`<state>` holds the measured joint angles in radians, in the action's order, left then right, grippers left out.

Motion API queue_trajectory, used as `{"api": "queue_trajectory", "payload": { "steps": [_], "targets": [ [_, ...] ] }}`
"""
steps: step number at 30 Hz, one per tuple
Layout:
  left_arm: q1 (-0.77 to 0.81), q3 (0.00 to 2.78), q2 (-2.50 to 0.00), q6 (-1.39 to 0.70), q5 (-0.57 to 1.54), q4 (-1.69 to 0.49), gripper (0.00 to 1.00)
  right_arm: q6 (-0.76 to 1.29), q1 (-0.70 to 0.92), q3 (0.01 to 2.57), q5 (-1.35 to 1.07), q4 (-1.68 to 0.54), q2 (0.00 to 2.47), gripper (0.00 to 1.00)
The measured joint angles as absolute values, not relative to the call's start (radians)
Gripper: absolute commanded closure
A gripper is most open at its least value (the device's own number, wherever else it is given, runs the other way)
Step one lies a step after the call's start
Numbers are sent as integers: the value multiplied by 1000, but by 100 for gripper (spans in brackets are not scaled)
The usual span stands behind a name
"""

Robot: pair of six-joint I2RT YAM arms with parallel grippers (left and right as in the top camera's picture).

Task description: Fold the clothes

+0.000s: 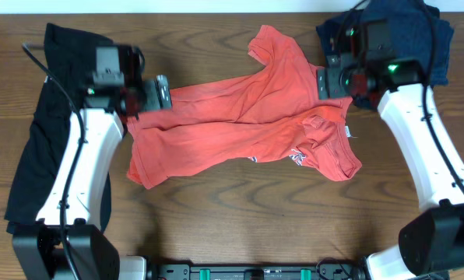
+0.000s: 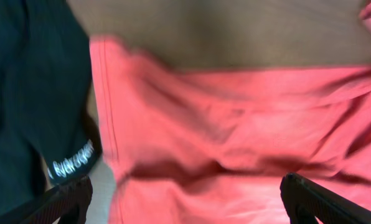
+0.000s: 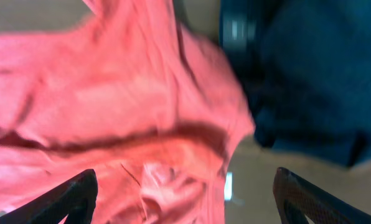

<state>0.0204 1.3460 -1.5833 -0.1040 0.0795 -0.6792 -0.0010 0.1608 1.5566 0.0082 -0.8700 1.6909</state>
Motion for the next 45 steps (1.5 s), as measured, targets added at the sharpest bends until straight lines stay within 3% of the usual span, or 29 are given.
{"api": "queue_trajectory", "payload": {
  "steps": [8,21,25,31,45],
  "targets": [
    [-31,1610,-1886,-29,91,-703,2,-73,161,1619,-38,-894,1687,12],
    [-122,1652,-2109,-25,101,-653,1,-99,178,1619,-52,-859,1687,15],
    [-117,1658,-2154,-27,109,-616,14,-99,191,1619,-53,-856,1687,19],
    [-117,1657,-2197,-35,118,-575,24,-104,192,1619,-53,-850,1687,25],
    [-117,1660,-2247,-59,123,-514,36,-103,192,1619,-53,-848,1687,24]
  ]
}}
